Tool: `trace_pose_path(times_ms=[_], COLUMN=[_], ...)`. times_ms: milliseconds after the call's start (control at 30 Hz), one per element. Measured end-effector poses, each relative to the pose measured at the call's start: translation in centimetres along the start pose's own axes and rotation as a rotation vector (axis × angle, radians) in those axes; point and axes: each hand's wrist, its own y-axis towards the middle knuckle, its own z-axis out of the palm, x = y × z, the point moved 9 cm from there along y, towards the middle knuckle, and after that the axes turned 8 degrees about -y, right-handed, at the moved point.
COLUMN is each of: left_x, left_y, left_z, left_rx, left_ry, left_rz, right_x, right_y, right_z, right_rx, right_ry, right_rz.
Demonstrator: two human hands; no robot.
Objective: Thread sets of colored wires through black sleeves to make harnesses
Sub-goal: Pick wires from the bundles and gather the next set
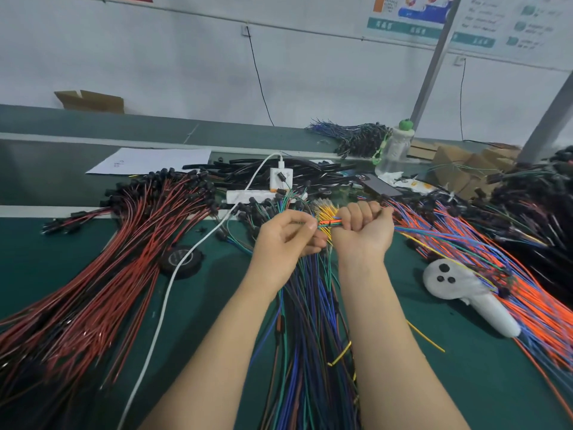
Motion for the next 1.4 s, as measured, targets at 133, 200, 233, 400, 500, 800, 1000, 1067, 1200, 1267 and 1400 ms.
trace_pose_path(times_ms=[133, 200, 233, 400, 500, 800, 1000, 1067, 1200, 1267, 1400], left_x=[-0.8, -1.2, -1.6, -4.1, -5.5, -7.3, -5.4, -5.9, -5.9, -4.7, 1.0], left_y=[-0.4, -0.5, -0.6, -0.7, -0.8, -1.9, 1.9, 3.4, 7.8, 10.8, 15.8], left_z=[0.7, 0.9, 1.0, 0.9, 0.8, -0.1, -0.4, -0.4, -1.4, -4.8, -16.4], left_rx=[0.050, 0.065, 0.065, 0.054, 0.030, -0.259, -0.093, -0.055, 0.002, -0.142, -0.666], left_ry=[0.056, 0.124, 0.176, 0.368, 0.548, 0.568, 0.119, 0.127, 0.161, 0.105, 0.146], left_rz=[0.106, 0.149, 0.174, 0.285, 0.350, 0.532, 0.285, 0.293, 0.258, 0.188, -0.167], right_x=[0.0, 0.0, 0.0, -0.4, -0.5, -1.4, -1.9, -2.6, -4.0, -4.6, -4.5], right_y=[0.0, -0.1, -0.1, -0.9, -1.3, -1.2, 2.2, 3.5, 7.2, 9.5, 13.7], right_z=[-0.5, -0.5, -0.5, 0.1, 0.8, 2.3, 3.4, 4.0, 5.5, 6.1, 6.4], right_rx=[-0.039, -0.050, -0.057, -0.062, -0.053, -0.066, -0.028, -0.017, 0.016, 0.015, 0.026], right_ry=[0.152, 0.182, 0.184, 0.157, 0.145, 0.178, 0.218, 0.202, 0.249, 0.246, 0.114], right_rz=[0.029, 0.045, 0.053, 0.121, 0.166, 0.106, 0.154, 0.185, 0.232, 0.226, 0.146])
